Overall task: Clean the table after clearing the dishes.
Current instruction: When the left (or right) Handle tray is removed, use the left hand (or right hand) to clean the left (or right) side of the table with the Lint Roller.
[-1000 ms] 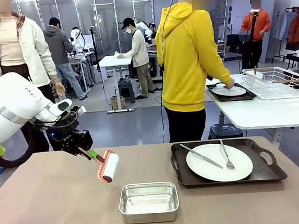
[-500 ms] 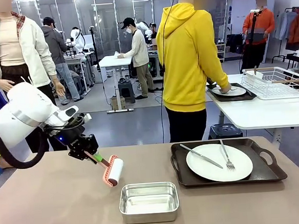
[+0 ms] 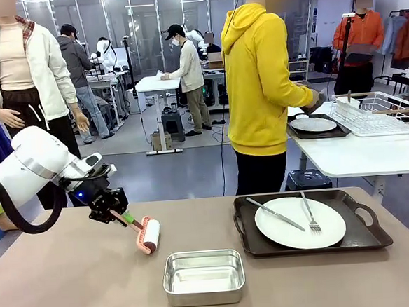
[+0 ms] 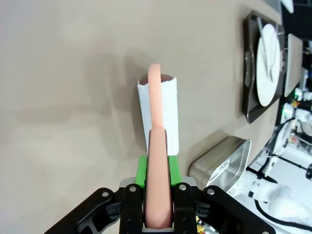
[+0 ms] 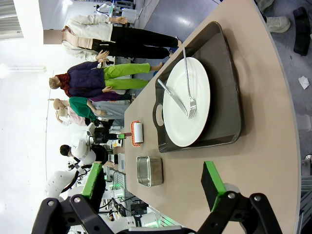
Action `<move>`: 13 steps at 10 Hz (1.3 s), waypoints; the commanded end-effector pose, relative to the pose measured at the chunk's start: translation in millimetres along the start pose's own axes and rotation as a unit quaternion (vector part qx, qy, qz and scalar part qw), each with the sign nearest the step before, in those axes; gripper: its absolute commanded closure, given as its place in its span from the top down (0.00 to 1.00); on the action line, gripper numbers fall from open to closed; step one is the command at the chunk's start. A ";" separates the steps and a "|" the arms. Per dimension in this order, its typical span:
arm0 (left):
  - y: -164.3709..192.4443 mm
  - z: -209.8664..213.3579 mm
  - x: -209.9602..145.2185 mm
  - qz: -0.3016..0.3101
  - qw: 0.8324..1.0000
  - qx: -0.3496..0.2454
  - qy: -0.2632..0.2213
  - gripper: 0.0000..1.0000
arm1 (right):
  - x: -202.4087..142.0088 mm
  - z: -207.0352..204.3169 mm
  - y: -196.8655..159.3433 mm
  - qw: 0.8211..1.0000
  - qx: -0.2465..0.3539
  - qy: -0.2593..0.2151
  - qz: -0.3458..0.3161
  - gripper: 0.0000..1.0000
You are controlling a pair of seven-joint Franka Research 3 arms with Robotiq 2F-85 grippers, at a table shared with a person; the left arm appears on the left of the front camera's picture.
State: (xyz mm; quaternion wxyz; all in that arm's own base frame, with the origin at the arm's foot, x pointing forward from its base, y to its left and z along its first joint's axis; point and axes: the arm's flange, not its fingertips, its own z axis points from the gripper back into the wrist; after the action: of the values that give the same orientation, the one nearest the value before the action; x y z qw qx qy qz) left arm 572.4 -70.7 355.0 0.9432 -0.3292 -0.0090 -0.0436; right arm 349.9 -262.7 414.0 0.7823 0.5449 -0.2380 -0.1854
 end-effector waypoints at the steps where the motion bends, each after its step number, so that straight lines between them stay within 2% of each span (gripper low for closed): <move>1: 31.8 -2.2 4.1 0.026 0.999 0.014 0.015 0.20 | -1.1 0.6 2.6 1.000 0.004 -0.001 0.003 1.00; 2: 50.2 2.6 3.4 0.006 0.999 0.019 0.026 0.20 | -1.1 0.6 2.6 1.000 0.004 -0.001 0.003 1.00; 3: 71.0 11.8 -1.0 -0.003 0.998 0.049 0.029 0.20 | -1.1 0.6 2.6 1.000 0.004 -0.001 0.003 1.00; 5: 105.1 43.8 -13.4 -0.008 0.998 0.064 0.028 0.20 | -1.1 0.6 2.6 1.000 0.004 -0.001 0.003 1.00; 8: 152.1 93.2 -33.5 0.019 0.995 0.096 0.015 0.20 | -1.1 0.6 2.6 1.000 0.004 -0.001 0.003 1.00; 10: 179.6 121.5 -45.8 0.054 0.987 0.149 0.015 0.20 | -1.1 0.6 2.6 1.000 0.004 -0.001 0.003 1.00; 13: 190.9 161.3 -63.4 0.071 0.980 0.188 0.006 0.20 | -1.1 0.6 2.6 1.000 0.004 -0.001 0.003 1.00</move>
State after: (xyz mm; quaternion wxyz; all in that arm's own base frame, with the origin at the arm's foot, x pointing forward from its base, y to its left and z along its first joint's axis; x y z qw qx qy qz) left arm 538.1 178.1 387.1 0.9793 -0.2015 -0.0073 0.0194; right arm 349.8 -262.9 414.1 0.7823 0.5449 -0.2382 -0.1855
